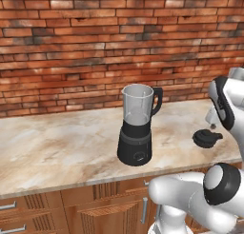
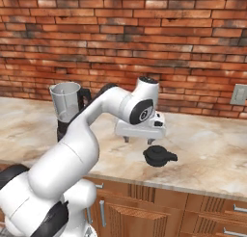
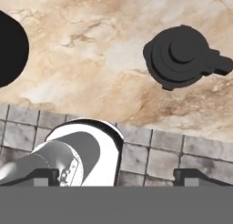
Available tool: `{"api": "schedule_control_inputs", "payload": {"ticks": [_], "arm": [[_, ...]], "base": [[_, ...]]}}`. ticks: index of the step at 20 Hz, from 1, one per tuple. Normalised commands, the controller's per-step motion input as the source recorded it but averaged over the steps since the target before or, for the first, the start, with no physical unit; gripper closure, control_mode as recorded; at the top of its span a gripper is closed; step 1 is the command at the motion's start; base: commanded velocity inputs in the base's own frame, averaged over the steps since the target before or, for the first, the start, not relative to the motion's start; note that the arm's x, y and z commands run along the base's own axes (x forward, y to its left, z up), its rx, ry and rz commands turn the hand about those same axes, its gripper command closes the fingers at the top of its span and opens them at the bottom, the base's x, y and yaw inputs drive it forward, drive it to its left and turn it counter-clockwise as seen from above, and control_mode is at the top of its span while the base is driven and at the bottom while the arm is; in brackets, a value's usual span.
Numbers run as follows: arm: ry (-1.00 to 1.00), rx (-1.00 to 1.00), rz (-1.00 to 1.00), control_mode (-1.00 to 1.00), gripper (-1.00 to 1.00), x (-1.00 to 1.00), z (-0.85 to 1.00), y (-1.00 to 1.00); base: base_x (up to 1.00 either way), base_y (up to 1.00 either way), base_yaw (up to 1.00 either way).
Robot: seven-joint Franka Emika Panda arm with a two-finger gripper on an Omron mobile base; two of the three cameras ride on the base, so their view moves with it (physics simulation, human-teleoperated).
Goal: Open the blender lid, put the mango in the blender, close the lid, and start the blender.
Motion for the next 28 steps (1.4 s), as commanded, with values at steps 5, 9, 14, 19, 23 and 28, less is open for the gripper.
{"api": "schedule_control_inputs", "payload": {"ticks": [5,9,14,19,23,28], "arm": [[0.05,0.01,0.00,-1.00,-1.00,0.15,-0.40,-0.16],[0.08,0.00,0.00,-1.00,-1.00,0.30,-0.43,-0.17],[0.05,0.00,0.00,-1.00,-1.00,0.29,-0.23,-0.36],[0.06,0.00,0.00,-1.00,-1.00,0.29,-0.15,-0.16],[0.06,0.00,0.00,-1.00,-1.00,0.24,-0.26,-0.01],[0.06,0.00,0.00,-1.00,-1.00,0.32,-0.34,0.00]], "base": [[0.00,0.00,0.00],[0.00,0.00,0.00],[0.00,0.00,0.00],[0.00,0.00,0.00],[0.00,0.00,0.00],[0.00,0.00,0.00]]}}
